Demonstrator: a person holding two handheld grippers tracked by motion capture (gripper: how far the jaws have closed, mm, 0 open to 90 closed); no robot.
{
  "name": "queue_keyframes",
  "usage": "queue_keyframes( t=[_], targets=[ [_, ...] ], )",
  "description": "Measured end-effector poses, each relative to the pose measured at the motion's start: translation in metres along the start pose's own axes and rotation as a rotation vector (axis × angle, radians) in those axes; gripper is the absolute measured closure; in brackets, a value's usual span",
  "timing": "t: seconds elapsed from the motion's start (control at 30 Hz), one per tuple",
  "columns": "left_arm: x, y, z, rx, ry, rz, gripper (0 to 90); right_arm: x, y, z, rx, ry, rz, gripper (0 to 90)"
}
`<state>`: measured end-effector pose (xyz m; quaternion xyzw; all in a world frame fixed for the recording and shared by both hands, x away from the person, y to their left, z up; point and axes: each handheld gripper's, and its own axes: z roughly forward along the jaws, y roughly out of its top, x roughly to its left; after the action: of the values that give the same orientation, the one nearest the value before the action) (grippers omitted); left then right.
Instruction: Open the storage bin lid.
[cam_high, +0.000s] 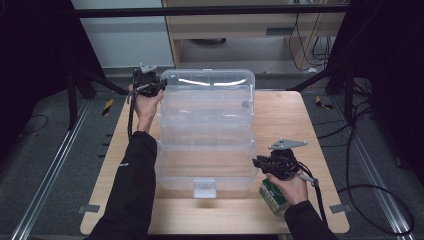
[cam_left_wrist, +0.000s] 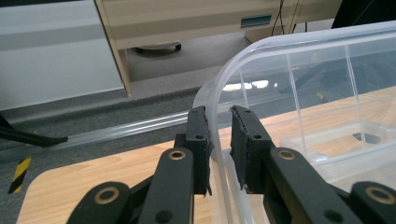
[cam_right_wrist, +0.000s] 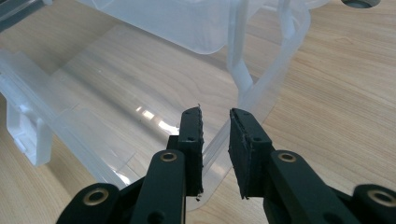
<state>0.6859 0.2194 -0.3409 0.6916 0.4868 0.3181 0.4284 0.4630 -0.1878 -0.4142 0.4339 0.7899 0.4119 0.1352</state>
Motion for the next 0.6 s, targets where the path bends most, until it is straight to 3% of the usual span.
queue_keyframes(
  t=[0.23, 0.4, 0.57, 0.6],
  targets=[
    [0.001, -0.002, 0.006, 0.005, 0.001, -0.010, 76.9, 0.000, 0.000, 0.000, 0.004, 0.001, -0.002, 74.9],
    [0.003, -0.002, 0.006, 0.005, -0.005, 0.015, 76.0, 0.000, 0.001, 0.000, 0.007, -0.001, -0.006, 74.9],
    [0.009, -0.002, 0.000, 0.009, -0.014, 0.011, 69.8, 0.001, 0.001, 0.000, 0.013, -0.004, -0.012, 75.0],
    [0.012, -0.002, -0.003, 0.009, -0.031, 0.003, 67.6, 0.002, 0.002, 0.000, 0.021, -0.007, -0.008, 75.1]
  ],
)
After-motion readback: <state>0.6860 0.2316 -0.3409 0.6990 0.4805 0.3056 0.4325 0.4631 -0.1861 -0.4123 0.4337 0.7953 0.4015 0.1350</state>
